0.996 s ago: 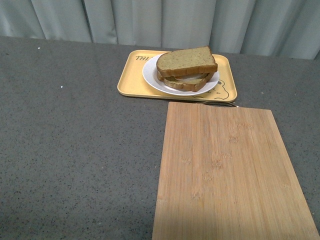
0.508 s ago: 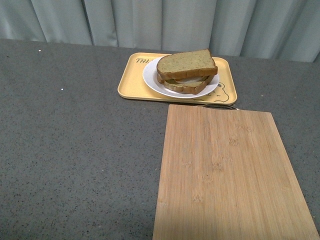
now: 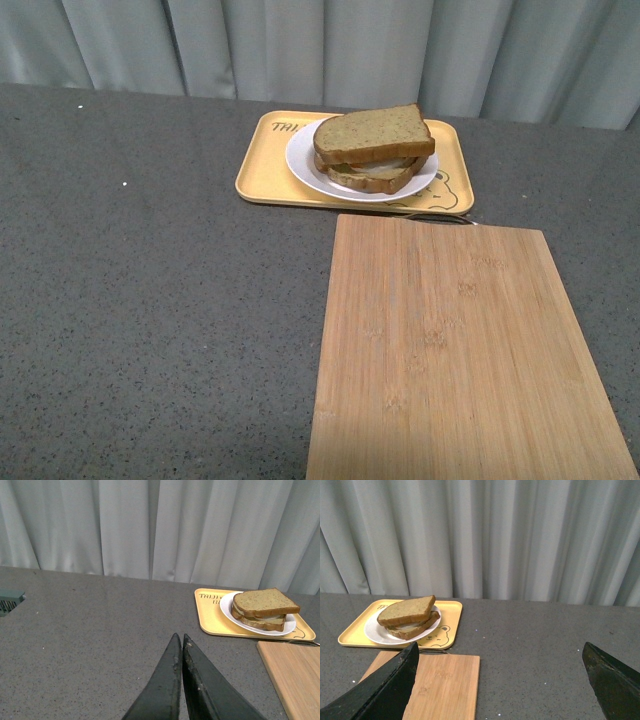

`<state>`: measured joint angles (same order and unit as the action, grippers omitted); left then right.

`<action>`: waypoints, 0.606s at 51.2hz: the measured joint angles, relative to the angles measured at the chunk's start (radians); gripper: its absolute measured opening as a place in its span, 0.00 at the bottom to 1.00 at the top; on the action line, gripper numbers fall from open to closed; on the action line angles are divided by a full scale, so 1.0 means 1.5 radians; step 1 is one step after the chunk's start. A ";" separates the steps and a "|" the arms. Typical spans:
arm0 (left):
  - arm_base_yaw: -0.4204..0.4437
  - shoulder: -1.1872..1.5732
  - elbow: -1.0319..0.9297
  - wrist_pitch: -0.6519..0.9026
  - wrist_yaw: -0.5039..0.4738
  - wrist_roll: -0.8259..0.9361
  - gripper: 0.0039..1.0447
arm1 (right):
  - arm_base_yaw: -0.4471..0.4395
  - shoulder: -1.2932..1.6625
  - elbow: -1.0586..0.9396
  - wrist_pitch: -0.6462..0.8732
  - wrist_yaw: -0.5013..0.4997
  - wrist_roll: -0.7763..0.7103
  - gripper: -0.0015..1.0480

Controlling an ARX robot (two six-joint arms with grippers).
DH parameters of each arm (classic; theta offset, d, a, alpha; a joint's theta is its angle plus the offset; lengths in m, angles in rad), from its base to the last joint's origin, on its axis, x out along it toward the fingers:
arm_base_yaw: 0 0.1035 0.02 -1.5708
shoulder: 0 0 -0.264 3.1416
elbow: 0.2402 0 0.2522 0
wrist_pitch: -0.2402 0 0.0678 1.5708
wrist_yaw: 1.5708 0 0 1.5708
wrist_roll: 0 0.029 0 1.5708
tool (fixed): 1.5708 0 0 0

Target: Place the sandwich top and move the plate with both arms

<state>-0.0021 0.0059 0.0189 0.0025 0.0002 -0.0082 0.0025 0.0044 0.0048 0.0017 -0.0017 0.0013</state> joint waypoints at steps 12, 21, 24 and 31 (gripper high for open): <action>0.000 -0.001 0.000 0.000 0.000 0.000 0.46 | 0.000 0.000 0.000 0.000 0.000 0.000 0.91; 0.000 -0.001 0.000 0.000 0.000 0.000 0.74 | 0.000 0.000 0.000 0.000 0.000 0.000 0.91; 0.000 -0.001 0.000 0.000 0.000 0.000 0.82 | 0.000 0.000 0.000 0.000 0.000 0.000 0.91; 0.000 -0.001 0.000 0.000 0.000 0.001 0.94 | 0.000 0.000 0.000 0.000 0.000 0.000 0.91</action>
<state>-0.0021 0.0048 0.0189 0.0021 0.0002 -0.0071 0.0025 0.0044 0.0048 0.0017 -0.0017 0.0013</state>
